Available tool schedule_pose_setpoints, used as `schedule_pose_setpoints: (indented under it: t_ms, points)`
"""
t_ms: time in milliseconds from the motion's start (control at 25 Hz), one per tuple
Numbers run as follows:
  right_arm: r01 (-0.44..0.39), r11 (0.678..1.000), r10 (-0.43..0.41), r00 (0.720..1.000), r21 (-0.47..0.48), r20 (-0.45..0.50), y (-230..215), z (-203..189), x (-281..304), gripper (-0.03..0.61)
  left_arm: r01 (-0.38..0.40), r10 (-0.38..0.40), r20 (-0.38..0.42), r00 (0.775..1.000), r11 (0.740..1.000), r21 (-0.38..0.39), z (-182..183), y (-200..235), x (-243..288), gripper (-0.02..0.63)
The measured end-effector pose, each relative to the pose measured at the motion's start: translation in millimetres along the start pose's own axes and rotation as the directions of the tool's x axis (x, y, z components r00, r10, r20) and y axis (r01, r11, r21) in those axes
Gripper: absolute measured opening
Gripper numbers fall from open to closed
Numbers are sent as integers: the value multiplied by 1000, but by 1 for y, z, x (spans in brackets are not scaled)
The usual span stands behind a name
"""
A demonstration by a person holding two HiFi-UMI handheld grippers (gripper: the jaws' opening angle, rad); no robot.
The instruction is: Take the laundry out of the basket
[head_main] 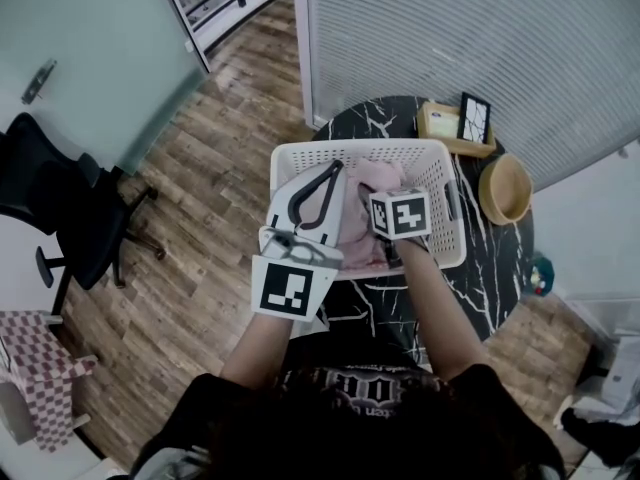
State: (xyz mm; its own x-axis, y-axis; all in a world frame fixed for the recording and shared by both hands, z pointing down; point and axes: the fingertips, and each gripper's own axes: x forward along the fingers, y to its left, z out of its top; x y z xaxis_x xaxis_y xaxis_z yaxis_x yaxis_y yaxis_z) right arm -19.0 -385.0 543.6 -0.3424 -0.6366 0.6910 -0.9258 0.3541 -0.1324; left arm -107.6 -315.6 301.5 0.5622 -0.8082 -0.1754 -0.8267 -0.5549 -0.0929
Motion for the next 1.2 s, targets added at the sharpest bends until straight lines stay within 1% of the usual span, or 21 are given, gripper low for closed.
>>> schedule_pose_setpoints:
  t_ms: [40, 120, 200, 280, 480, 720, 1000, 1200]
  points:
    - [7, 1000, -7, 1000, -3, -5, -2, 0, -1, 186, 1, -1, -2, 1000, 1000, 2, 0, 0, 0, 0]
    - [9, 1000, -9, 1000, -6, -7, -3, 0, -2, 143, 1, -1, -6, 1000, 1000, 3, -1, -1, 0, 0]
    - [4, 1000, -4, 1000, -6, -2, -4, 1, -4, 113, -2, 2, -6, 1000, 1000, -1, -1, 0, 0, 0]
    - [-3, 1000, 3, 1000, -3, 8, -4, 2, -5, 98, -4, 4, -5, 1000, 1000, -1, -1, 0, -1, 0]
    - [-9, 1000, 9, 999, 6, 48, -5, 7, -13, 84, -4, 4, -6, 1000, 1000, 5, -2, -1, -3, 0]
    - [9, 1000, -6, 992, -25, 122, -1, 21, -29, 78, -3, 3, -9, 1000, 1000, -3, -1, -3, -3, 0]
    - [20, 1000, -15, 975, -20, 220, 2, 47, -55, 75, 5, -5, -5, 1000, 1000, -5, 2, -3, -3, 0]
    - [23, 999, -13, 955, -30, 296, 6, 65, -80, 75, 14, -14, 2, 1000, 1000, -5, 5, -8, -2, 0]
